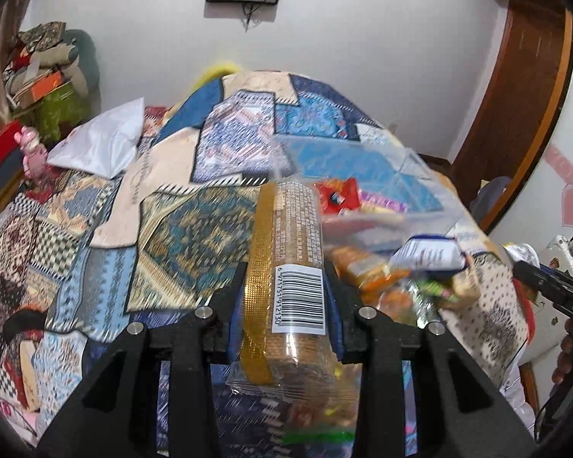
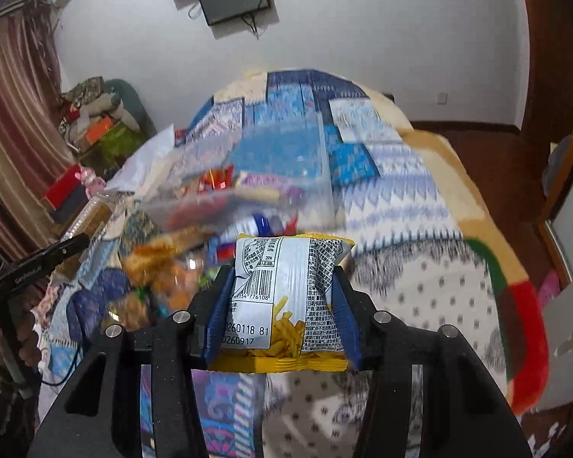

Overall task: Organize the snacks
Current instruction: 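Lower bread-stick pack into clear box with left tool while right drops white bag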

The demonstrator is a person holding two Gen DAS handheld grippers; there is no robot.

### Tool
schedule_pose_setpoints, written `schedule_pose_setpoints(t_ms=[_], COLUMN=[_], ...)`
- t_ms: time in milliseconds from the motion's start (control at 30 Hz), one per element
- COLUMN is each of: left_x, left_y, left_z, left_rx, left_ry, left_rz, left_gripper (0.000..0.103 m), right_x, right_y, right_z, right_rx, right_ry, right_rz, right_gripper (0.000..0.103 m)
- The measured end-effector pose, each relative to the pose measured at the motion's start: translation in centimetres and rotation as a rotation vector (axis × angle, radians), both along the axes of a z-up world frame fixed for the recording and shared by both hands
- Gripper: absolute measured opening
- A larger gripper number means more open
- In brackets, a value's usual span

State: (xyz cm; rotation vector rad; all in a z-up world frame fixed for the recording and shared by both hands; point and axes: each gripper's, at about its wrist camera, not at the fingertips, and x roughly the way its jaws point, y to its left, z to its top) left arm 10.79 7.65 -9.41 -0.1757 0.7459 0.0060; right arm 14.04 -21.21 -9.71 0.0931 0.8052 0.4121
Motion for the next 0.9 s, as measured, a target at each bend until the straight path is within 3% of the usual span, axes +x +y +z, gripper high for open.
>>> schedule_pose_setpoints(t_ms=[300,500,900], left_x=[4.5,8.3,14.6], left_y=[-2.0,-3.0,-3.2], left_z=[0.8,0.0,-2.1], left_rx=[-0.015,-0.048,-0.022], left_ry=[-0.027,-0.003,0.057], left_rz=[-0.05,-0.076,-0.086], left_gripper=[0.035,0.035,0.035], right_x=[5.0,8.7,13.6], right_y=[2.6,4.7,8.9], right_z=[0.9,0.8,-0.9], right_rx=[0.006,0.023,0.007], right_ry=[-0.045,-0.042,-0.002], right_rz=[0.033,0.052,0.122], right_gripper=[0.046,0.046,0.046])
